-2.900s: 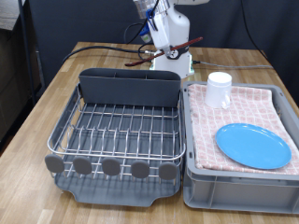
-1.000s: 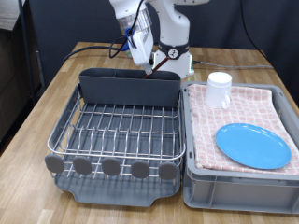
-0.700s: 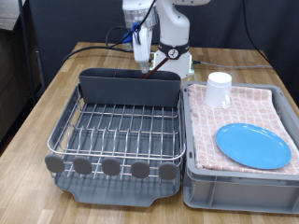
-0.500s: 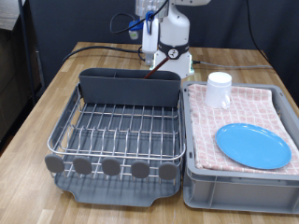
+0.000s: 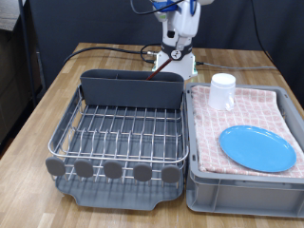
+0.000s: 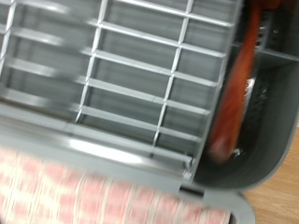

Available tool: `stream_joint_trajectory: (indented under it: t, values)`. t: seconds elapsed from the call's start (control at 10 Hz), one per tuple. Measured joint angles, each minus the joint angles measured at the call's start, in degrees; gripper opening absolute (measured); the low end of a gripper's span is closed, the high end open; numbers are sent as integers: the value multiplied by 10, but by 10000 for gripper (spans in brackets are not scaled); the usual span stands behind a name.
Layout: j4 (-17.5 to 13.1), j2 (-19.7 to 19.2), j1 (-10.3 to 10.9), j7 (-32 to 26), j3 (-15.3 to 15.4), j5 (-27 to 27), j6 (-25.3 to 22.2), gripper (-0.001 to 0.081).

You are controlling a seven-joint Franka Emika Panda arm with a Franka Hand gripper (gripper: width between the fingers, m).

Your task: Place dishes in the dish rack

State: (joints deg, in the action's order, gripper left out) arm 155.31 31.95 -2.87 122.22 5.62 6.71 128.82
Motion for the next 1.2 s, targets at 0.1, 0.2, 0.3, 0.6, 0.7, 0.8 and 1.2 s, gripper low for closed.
stream_joint_trajectory:
  t: [0.1,0.2,0.3,0.6,0.7,0.8,1.2]
  values:
    - [-13,-6,23,-32,1,-5,-2,802]
    - [-26,-15,46,-71,0,-14,-2,802]
    - [-40,-34,60,-116,-9,-21,-3,802]
    - [-51,-43,56,-107,-3,-5,3,802]
    - [-71,-59,56,-117,0,2,3,802]
    - [-94,-82,56,-123,6,8,3,802]
    - [-192,-175,58,-100,36,11,-26,802]
